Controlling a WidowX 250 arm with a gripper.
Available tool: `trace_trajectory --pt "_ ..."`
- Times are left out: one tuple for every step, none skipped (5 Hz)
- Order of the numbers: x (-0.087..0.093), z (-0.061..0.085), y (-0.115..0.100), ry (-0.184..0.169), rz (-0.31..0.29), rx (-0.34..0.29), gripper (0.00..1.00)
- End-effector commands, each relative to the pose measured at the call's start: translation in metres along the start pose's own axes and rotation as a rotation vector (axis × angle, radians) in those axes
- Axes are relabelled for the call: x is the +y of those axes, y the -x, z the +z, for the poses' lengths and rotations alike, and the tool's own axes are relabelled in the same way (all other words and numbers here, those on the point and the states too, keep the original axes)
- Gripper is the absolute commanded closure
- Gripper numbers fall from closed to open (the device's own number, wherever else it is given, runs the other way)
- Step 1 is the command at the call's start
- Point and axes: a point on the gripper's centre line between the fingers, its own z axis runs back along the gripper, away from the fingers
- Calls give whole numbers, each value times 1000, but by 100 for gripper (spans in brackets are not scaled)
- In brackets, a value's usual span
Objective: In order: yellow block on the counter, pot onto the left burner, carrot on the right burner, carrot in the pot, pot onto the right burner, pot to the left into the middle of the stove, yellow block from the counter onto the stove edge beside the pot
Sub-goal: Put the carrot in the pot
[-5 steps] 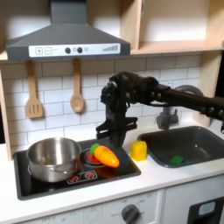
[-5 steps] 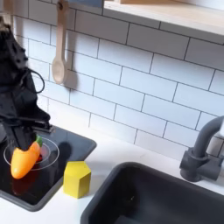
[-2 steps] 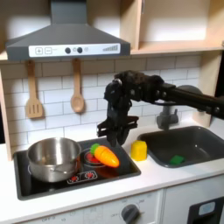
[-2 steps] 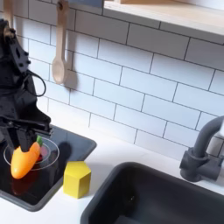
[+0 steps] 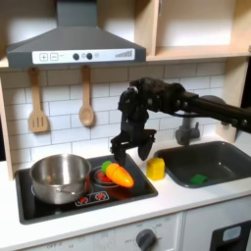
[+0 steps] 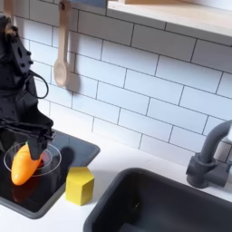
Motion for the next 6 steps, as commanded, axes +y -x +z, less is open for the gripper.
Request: trace_trajectory --pt "10 -10 -7 -41 78 35 0" --pt "18 -19 -9 -90 96 59 0" --pt "23 -26 -5 -99 118 86 0" --pt "22 -30 -2 -115 117 95 0" --pt "23 -33 -3 -122 119 92 0" --pt "19 -37 -2 -125 110 98 0"
